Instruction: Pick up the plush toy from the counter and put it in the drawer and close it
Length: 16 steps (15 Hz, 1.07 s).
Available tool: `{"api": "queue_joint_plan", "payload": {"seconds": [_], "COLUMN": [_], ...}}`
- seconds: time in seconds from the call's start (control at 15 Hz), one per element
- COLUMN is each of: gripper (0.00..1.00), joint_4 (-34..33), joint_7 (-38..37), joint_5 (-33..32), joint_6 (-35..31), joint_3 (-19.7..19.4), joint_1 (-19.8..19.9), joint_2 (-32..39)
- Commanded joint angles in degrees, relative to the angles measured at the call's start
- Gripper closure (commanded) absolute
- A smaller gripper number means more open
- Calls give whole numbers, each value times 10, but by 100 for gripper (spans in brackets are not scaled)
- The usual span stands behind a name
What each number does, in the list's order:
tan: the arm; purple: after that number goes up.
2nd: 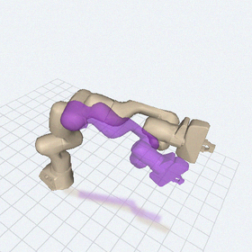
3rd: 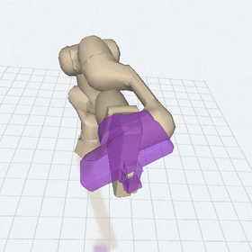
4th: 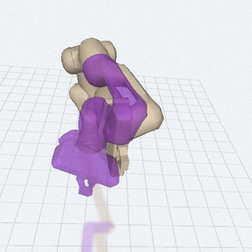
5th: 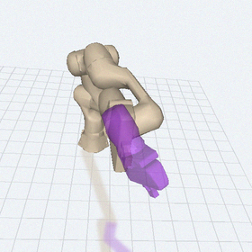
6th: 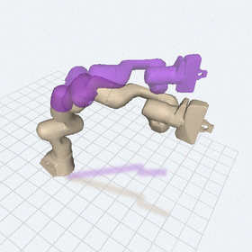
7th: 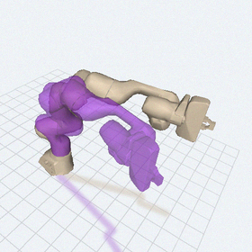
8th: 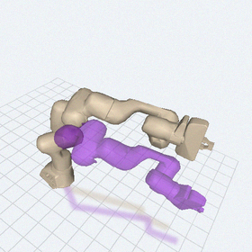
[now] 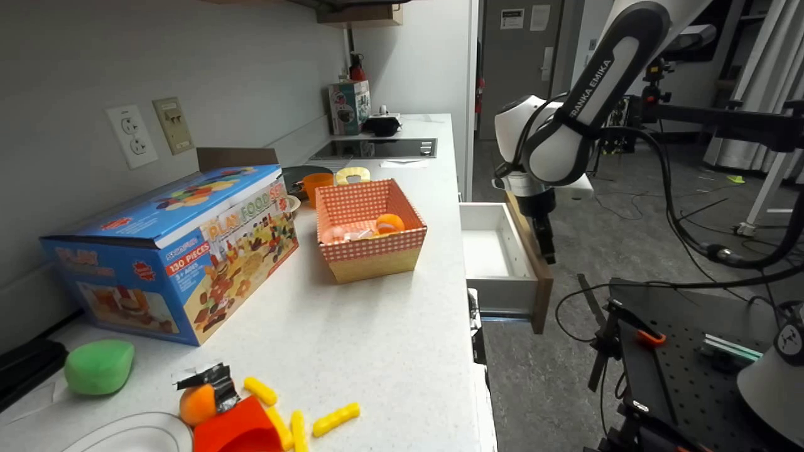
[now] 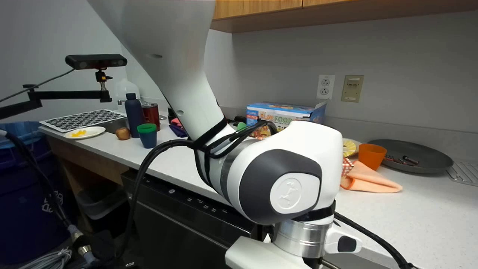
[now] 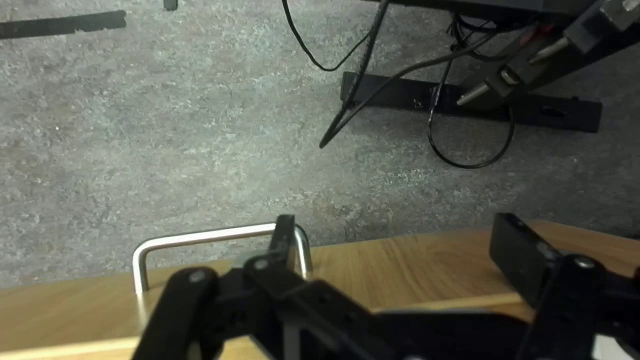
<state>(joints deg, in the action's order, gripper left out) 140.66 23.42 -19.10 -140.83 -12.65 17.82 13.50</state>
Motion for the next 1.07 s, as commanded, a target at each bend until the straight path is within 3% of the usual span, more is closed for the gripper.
{"api": "queue_joint_plan", "payload": {"seconds": [0.0, 0.53, 1.0], "gripper": [0, 0, 0], "joint_4": [-25, -82, -128], "joint_7": [47, 108, 85], "joint_5": [62, 164, 173], "joint_6": [-14, -12, -26], "joint_3": [26, 72, 82], "joint_1": [-2, -1, -10], "joint_2": [15, 38, 59]}}
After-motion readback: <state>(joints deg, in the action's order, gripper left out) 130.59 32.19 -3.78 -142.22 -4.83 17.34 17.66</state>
